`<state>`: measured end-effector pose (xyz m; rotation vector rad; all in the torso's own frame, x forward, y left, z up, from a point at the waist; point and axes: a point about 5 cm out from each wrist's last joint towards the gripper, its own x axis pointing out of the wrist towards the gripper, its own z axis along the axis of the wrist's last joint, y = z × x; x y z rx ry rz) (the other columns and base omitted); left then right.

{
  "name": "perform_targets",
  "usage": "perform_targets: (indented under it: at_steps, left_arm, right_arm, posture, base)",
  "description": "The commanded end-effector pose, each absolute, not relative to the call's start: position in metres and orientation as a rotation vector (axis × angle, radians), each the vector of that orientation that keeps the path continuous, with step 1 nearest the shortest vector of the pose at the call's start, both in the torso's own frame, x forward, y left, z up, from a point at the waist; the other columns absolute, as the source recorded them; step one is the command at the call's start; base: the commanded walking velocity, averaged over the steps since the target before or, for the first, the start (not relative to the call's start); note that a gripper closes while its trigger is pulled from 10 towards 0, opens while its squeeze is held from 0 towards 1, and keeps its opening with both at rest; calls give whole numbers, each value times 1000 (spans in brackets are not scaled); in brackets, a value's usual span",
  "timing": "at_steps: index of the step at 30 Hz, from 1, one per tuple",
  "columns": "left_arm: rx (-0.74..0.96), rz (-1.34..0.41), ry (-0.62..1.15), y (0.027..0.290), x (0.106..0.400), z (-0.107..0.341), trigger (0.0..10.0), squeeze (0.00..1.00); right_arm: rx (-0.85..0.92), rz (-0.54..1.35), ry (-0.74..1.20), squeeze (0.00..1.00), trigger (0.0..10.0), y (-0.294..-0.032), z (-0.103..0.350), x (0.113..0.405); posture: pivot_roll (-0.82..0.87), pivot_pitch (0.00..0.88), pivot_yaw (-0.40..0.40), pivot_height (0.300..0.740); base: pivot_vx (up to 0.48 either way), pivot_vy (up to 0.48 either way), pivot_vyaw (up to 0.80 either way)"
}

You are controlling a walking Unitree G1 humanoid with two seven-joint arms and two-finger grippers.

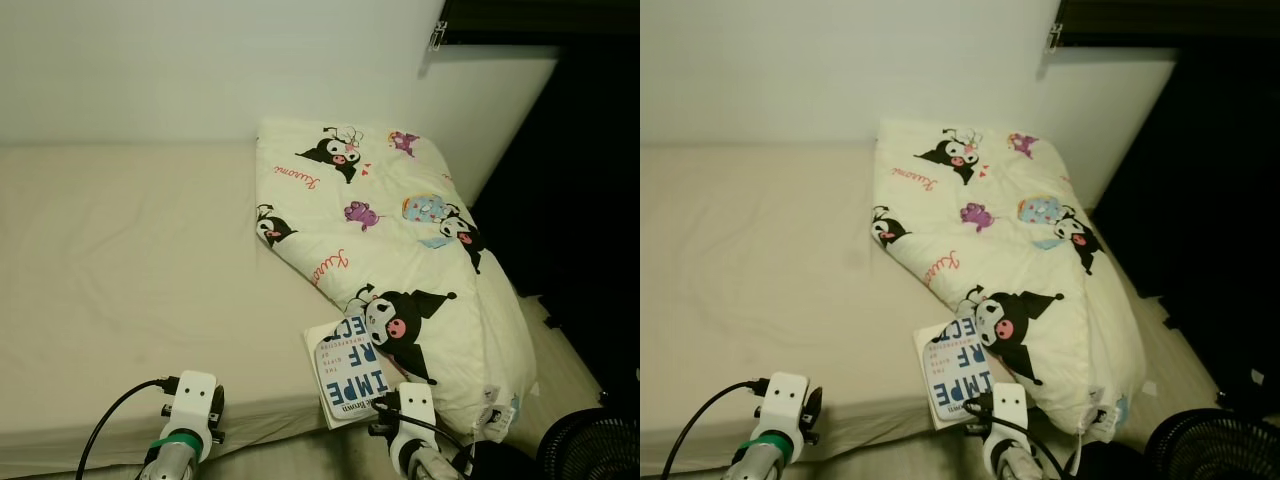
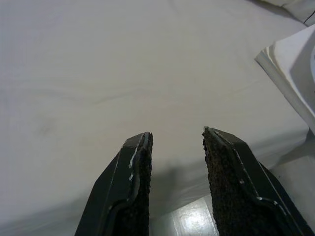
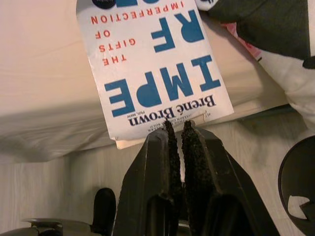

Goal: Clean up the room

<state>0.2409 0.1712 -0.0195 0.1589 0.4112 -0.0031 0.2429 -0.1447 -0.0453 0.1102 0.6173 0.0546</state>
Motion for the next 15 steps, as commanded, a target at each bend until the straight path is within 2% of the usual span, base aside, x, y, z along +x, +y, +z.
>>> perform_targets:
  at_steps: [1, 7, 15]
  left_arm:
    - [160, -3, 431, 170, 237, -23, 10000, 0]
    - [158, -4, 430, 170, 237, -23, 10000, 0]
    - [159, -2, 432, 170, 236, -24, 10000, 0]
  right_arm:
    - [130, 39, 638, 0, 10000, -146, -49, 239]
    - [132, 45, 636, 0, 10000, -145, -49, 237]
    - [128, 53, 623, 0, 10000, -144, -48, 239]
  posture:
    - [56, 10, 7, 706]
    - [57, 15, 6, 676]
    - [58, 15, 5, 666]
  base:
    - [0, 0, 0]
    - [0, 0, 0]
    - [0, 0, 0]
